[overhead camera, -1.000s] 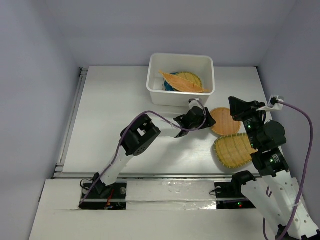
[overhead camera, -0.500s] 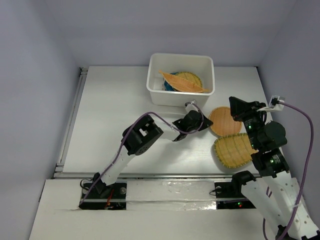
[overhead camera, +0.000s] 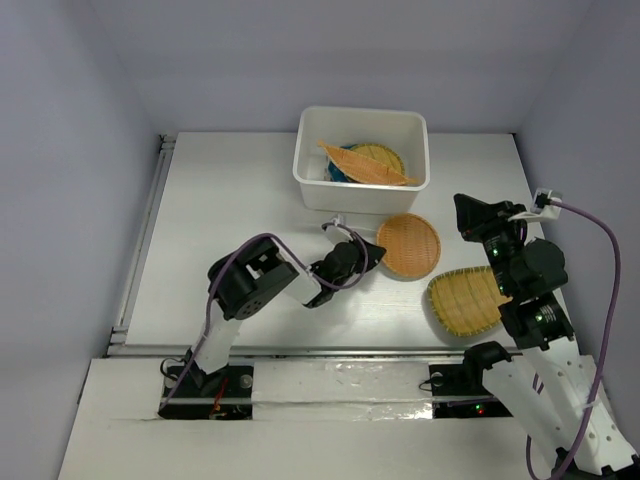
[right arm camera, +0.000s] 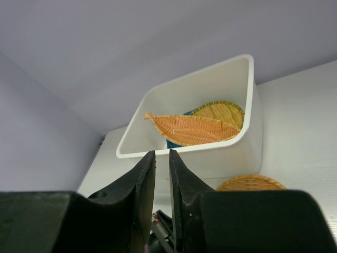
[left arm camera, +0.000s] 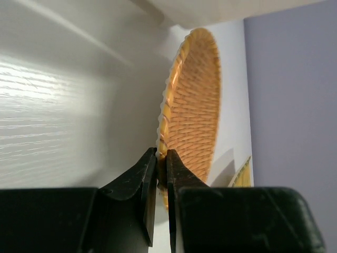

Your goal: Place the plates into the plastic bin on the countertop

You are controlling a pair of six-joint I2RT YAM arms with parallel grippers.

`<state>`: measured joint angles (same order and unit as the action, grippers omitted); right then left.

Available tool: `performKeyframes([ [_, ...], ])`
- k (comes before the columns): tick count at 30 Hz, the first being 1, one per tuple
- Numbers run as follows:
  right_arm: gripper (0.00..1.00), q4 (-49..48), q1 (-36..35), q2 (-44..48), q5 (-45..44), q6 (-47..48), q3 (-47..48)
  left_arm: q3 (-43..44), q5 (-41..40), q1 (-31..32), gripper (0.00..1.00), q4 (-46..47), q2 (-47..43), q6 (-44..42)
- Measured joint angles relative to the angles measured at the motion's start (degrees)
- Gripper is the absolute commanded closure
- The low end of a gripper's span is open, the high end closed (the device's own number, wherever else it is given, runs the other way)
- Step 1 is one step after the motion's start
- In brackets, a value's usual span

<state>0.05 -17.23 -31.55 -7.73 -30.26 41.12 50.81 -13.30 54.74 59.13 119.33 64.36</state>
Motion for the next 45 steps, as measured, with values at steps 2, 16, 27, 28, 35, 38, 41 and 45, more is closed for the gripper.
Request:
performKeyframes([
  [2,0.78,-0.37,0.0,-0.04,0.04,0.0,-0.11,-3.06,-1.57,-0.11,1.0,1.4,-3.32,-1.73],
  [16,0.8,-0.72,0.0,3.13,-3.1,-0.61,-1.88,-20.37,-1.9,-0.11,1.0,-0.35,-35.36,-11.96],
  [27,0.8,-0.9,0.0,2.8,-4.59,-1.22,-1.99,-5.64,-1.62,-9.79,1.0,-17.11,-44.81,-21.9],
  [28,0.8,-0.9,0.0,2.8,-4.59,-1.22,-1.99,-2.58,-0.83,-11.78,1.0,-18.21,-43.21,-22.43],
  [35,0.8,-0.9,0.0,2.8,-4.57,-1.22,-1.99,19.74,4.9,-20.94,1.0,-26.16,-25.22,-25.05],
  [38,0.79,-0.9,0.0,2.86,-4.57,-1.22,-1.99,26.8,7.34,-22.4,1.0,-30.05,-17.59,-25.62],
  [41,0.79,-0.9,0.0,3.06,-4.57,-1.22,-1.99,31.76,9.07,-23.02,1.0,-33.62,-11.17,-26.1],
  [45,0.79,-0.83,0.0,3.06,-4.55,-1.22,-1.97,35.32,9.86,-23.08,1.0,-37.66,-5.16,-26.58],
])
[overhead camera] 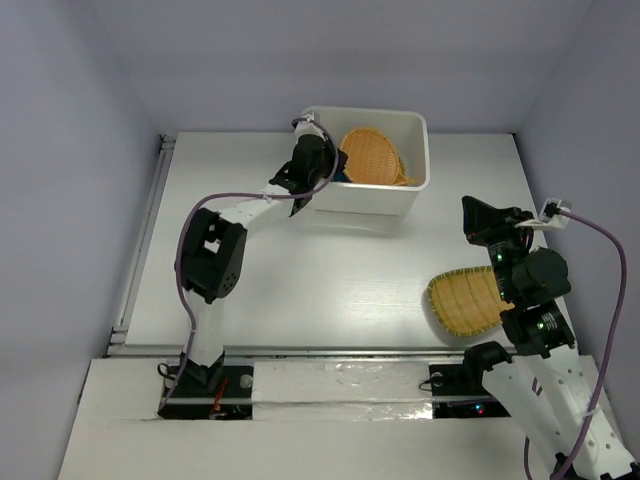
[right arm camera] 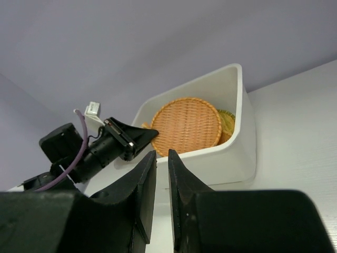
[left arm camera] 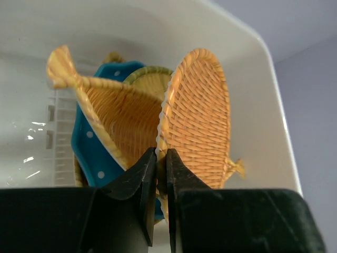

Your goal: Place the plates into the plastic bin on the countertop

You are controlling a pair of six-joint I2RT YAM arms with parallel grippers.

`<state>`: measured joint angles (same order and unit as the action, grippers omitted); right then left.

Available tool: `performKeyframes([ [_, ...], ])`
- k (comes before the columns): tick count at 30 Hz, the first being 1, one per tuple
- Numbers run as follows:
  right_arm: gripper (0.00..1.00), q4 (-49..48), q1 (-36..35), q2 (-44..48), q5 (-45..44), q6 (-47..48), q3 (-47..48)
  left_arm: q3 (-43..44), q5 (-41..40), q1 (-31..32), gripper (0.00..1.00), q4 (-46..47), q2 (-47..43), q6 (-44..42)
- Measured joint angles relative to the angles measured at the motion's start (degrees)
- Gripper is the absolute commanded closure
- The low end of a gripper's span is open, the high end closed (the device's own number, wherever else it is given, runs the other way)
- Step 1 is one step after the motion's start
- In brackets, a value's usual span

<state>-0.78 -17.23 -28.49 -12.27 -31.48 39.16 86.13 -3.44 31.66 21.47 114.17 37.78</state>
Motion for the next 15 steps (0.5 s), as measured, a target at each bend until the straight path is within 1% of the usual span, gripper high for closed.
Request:
performKeyframes([
  [1,0.79,-0.02,0.0,0.0,0.0,-0.02,-0.02,0.44,0.02,-0.02,1.0,-0.5,0.72,0.02],
  [2,0.79,-0.02,0.0,0.0,0.0,0.0,-0.02,1.03,0.02,-0.07,0.97,-1.11,1.36,0.09],
  [3,0.79,0.0,0.0,0.0,0.0,-0.02,0.0,1.64,-0.07,-0.17,0.86,-1.68,1.81,0.0],
  [5,0.79,0.0,0.0,0.0,0.0,0.0,-0.02,2.51,-0.76,-0.22,0.76,-2.64,2.01,-0.92],
  [6,0.79,0.0,0.0,0.0,0.0,-0.02,0.0,2.54,-1.25,-0.22,0.65,-2.82,1.95,-1.33],
  [10,0.79,0.0,0.0,0.0,0.0,0.0,0.0,0.79,-3.15,-0.26,0.5,-2.56,0.52,-2.97],
  [12,0.79,0.02,0.0,0.0,0.0,0.0,-0.02,-2.56,-3.78,-0.26,0.5,-1.9,-2.29,-3.82],
  [15,0.79,0.02,0.0,0.0,-0.02,0.0,0.0,-8.87,-4.74,-0.13,0.51,-0.52,-9.57,-5.42],
])
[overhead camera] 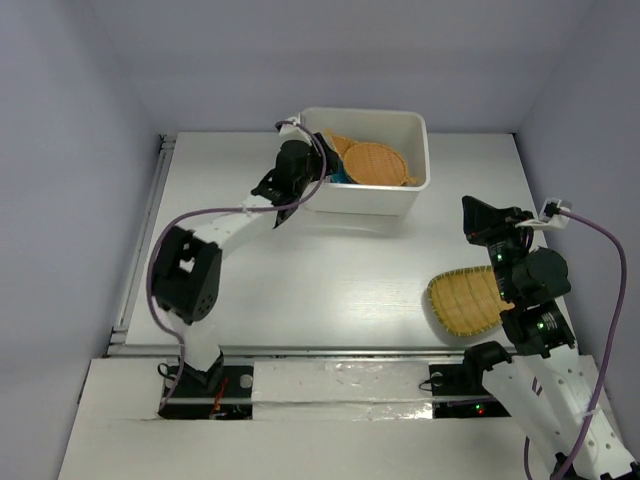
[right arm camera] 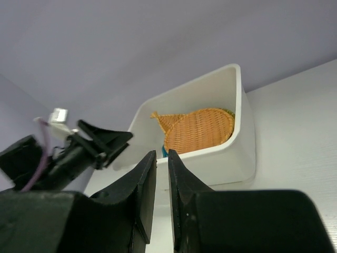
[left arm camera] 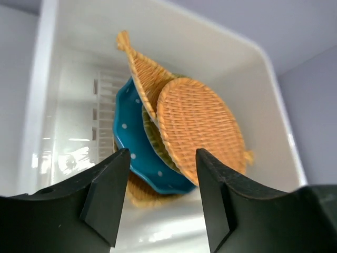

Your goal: Place the plates into the plastic bin on the countertop

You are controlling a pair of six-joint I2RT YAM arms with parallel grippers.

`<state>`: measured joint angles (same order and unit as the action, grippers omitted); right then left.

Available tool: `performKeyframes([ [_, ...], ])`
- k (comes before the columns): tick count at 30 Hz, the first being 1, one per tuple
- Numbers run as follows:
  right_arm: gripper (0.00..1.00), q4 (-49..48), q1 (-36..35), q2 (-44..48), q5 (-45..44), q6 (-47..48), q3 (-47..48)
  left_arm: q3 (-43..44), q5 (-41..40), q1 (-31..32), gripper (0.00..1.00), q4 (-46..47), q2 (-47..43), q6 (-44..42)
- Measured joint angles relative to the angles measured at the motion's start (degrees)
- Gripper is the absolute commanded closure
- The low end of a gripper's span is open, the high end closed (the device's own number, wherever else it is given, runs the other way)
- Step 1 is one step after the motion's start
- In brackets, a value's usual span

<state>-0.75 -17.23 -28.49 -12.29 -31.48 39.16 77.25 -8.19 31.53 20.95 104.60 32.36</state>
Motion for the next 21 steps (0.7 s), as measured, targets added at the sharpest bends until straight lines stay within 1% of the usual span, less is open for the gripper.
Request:
performKeyframes([
  [2,0.79,0.17,0.0,0.02,-0.2,0.09,-0.02,-5.07,-0.81,0.66,0.57,1.55,-6.78,-0.79],
  [4,0.84,0.44,0.0,0.35,-0.63,0.2,0.0,-11.21,-1.31,2.67,0.69,3.91,-14.86,-1.29],
  [5,0.87,0.46,0.0,0.57,-0.81,0.24,0.0,-14.01,-1.57,4.33,0.77,5.31,-18.67,-1.57],
  [6,0.92,0.48,0.0,0.94,-0.9,0.28,0.0,-16.59,-2.08,6.69,0.83,6.71,-22.01,-1.92],
  [7,0.95,0.46,0.0,1.44,-1.03,0.35,0.0,-18.53,-2.43,9.29,1.0,7.78,-24.55,-1.97],
  [9,1.0,0.35,0.0,2.27,-1.2,0.48,0.0,-21.55,-2.34,14.93,1.0,10.19,-26.95,-2.27],
  [11,1.0,0.37,0.0,2.6,-1.31,0.48,0.0,-24.17,-1.95,20.81,1.0,11.58,-26.47,-2.38],
  [13,1.0,0.46,0.0,2.67,-1.33,0.48,0.0,-25.83,-1.07,25.2,1.0,11.37,-23.41,-2.34],
  [15,1.0,0.74,0.0,2.93,-1.4,0.59,0.0,-26.23,0.22,28.04,1.0,10.84,-18.97,-2.32],
  [16,1.0,1.01,0.0,3.26,-1.44,0.63,0.0,-26.23,0.72,28.68,0.93,10.73,-17.59,-2.27],
  [17,1.0,1.25,0.0,3.72,-1.46,0.66,0.0,-26.23,2.16,30.1,0.87,10.47,-14.25,-2.25],
  [18,1.0,1.4,0.0,4.2,-1.49,0.68,0.0,-26.16,3.61,31.01,0.81,10.56,-12.07,-2.08],
  [19,1.0,1.46,0.0,4.63,-1.57,0.68,0.0,-25.97,4.87,31.8,0.73,10.51,-9.97,-2.19],
  [21,0.99,1.62,0.0,5.46,-1.95,0.68,0.0,-24.55,7.15,33.2,0.63,9.53,-5.92,-2.51],
])
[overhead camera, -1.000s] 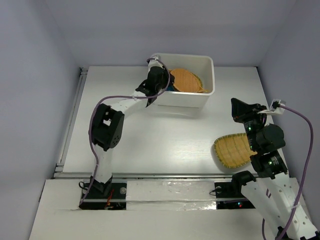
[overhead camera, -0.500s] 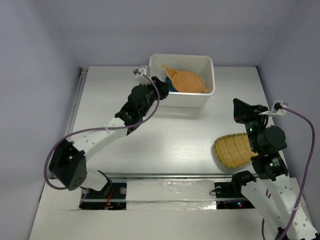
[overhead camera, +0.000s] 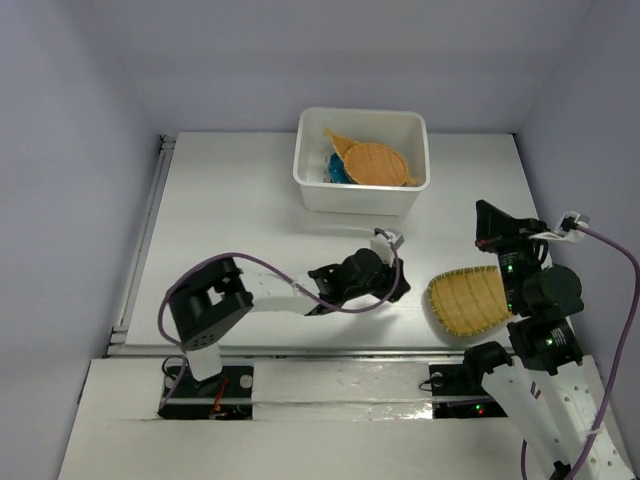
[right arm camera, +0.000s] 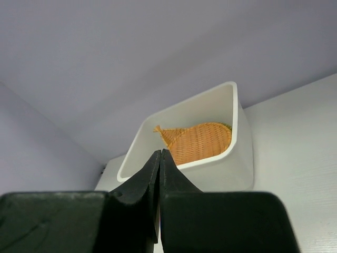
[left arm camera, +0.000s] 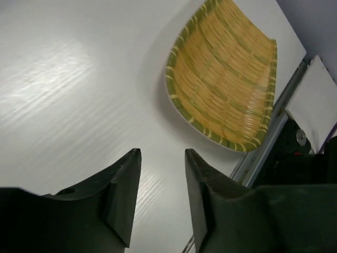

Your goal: Place the plates into the plastic bin on the countertop

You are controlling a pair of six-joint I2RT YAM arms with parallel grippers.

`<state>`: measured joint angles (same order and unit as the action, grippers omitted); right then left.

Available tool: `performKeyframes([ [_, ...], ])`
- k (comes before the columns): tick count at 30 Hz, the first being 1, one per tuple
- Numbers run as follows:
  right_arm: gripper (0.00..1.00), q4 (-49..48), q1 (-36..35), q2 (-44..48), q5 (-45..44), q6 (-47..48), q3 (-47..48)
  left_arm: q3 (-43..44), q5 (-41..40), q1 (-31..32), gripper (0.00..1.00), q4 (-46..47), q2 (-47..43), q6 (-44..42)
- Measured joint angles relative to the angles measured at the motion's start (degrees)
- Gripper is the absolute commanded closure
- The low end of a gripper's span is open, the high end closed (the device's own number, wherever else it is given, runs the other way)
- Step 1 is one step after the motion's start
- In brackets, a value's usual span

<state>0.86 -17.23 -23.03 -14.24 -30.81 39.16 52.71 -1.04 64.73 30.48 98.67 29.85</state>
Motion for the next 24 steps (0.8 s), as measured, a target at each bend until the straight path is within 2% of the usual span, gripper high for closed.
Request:
performKeyframes([
  [2,0.97,0.0,0.0,0.48,-0.35,0.0,0.0,3.23,2.34,0.98,0.55,-0.79,4.09,-0.5],
  [7,0.91,0.02,0.0,0.28,-0.42,0.02,0.0,10.27,6.6,2.49,0.46,-1.31,10.32,-0.7],
  [24,0.88,0.0,0.0,-0.63,-0.31,0.02,0.0,21.4,8.17,2.78,0.51,-6.03,23.23,-0.28],
])
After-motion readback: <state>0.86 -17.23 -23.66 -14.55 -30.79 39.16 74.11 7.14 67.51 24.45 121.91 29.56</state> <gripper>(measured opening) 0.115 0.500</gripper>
